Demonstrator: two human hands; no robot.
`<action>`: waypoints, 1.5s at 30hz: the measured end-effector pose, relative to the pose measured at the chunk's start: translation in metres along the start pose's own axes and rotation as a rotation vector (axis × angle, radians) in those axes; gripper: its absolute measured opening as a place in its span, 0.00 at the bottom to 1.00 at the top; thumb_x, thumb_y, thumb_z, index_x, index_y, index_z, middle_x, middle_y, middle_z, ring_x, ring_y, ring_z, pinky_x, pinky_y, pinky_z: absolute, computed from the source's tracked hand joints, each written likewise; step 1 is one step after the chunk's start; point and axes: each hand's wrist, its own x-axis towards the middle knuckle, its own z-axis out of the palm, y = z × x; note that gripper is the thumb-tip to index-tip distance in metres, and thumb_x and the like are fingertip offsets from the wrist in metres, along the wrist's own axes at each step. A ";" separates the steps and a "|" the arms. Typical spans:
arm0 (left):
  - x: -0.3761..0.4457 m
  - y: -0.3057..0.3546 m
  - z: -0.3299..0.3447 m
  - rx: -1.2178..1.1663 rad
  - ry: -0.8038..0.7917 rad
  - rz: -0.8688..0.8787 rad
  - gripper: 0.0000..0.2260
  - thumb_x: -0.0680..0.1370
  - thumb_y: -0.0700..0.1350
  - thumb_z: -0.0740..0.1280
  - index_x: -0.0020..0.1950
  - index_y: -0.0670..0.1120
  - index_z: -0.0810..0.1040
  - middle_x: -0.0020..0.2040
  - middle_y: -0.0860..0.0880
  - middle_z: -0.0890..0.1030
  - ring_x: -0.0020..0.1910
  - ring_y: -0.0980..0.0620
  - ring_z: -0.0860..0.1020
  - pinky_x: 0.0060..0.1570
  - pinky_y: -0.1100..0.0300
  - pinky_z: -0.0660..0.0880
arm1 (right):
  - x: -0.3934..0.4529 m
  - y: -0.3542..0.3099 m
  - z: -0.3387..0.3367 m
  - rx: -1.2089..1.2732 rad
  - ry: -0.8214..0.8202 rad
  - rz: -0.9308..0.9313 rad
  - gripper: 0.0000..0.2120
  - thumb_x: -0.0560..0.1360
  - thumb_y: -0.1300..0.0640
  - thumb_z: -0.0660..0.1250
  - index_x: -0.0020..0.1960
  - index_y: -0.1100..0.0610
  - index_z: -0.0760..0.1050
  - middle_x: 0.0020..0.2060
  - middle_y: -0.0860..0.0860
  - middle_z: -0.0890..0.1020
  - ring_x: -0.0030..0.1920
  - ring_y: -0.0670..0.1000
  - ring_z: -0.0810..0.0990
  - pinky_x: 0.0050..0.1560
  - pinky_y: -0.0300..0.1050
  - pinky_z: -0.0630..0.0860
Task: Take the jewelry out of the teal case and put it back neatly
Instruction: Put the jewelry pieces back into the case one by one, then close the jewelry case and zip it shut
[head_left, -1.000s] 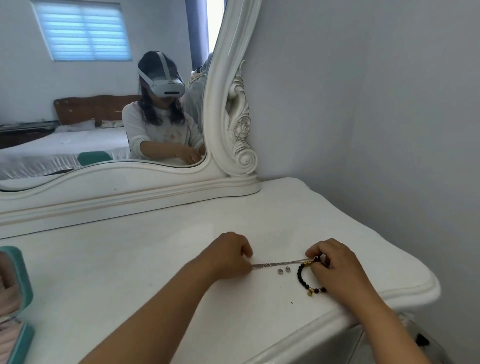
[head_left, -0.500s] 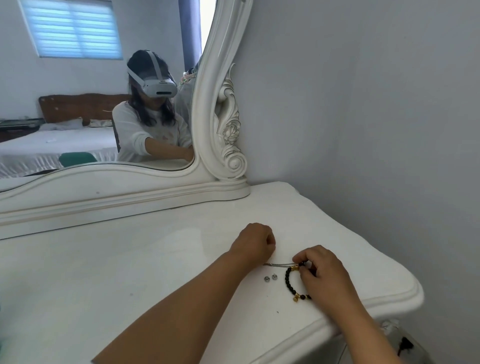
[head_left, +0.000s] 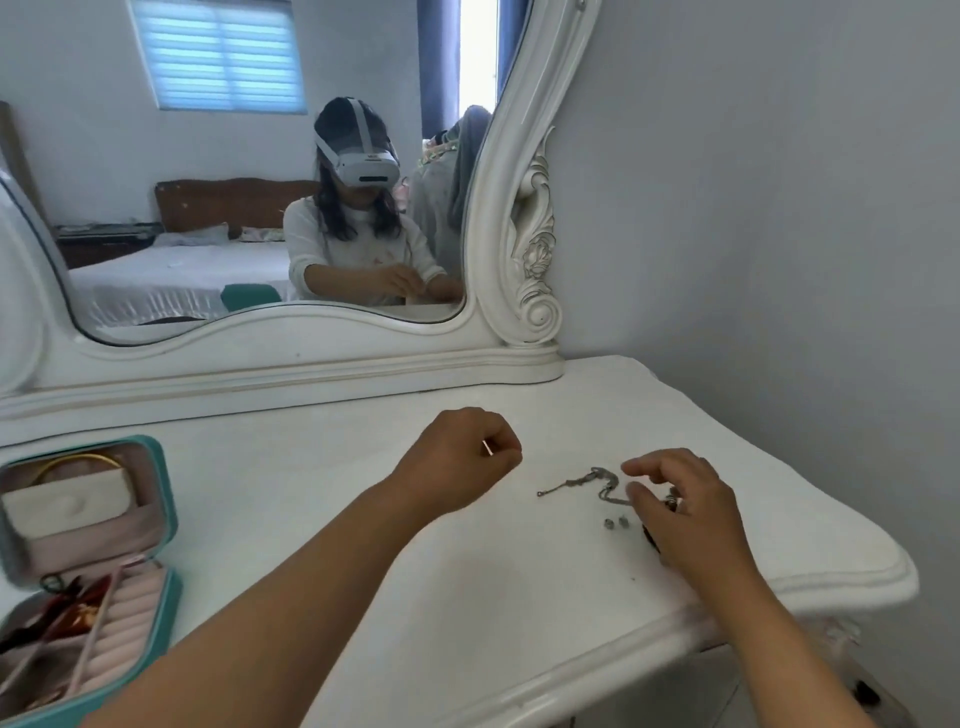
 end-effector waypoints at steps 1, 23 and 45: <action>-0.010 -0.004 -0.010 0.006 0.005 -0.011 0.03 0.74 0.45 0.66 0.41 0.50 0.80 0.41 0.57 0.78 0.38 0.58 0.75 0.41 0.63 0.73 | -0.003 -0.017 0.011 0.038 -0.024 -0.030 0.08 0.71 0.64 0.68 0.44 0.52 0.79 0.43 0.40 0.78 0.48 0.45 0.74 0.42 0.25 0.66; -0.198 -0.164 -0.197 -0.098 0.614 -0.470 0.28 0.75 0.46 0.68 0.71 0.54 0.61 0.69 0.53 0.67 0.64 0.55 0.68 0.59 0.60 0.67 | -0.042 -0.245 0.243 0.381 -0.633 -0.162 0.26 0.72 0.56 0.67 0.68 0.48 0.63 0.63 0.46 0.70 0.63 0.49 0.70 0.61 0.44 0.70; -0.250 -0.167 -0.158 -0.635 0.413 -0.329 0.15 0.66 0.55 0.70 0.50 0.53 0.74 0.61 0.58 0.76 0.56 0.62 0.78 0.50 0.68 0.76 | -0.100 -0.204 0.210 0.438 -0.759 -0.312 0.18 0.72 0.46 0.67 0.59 0.39 0.68 0.63 0.31 0.69 0.64 0.34 0.67 0.61 0.29 0.64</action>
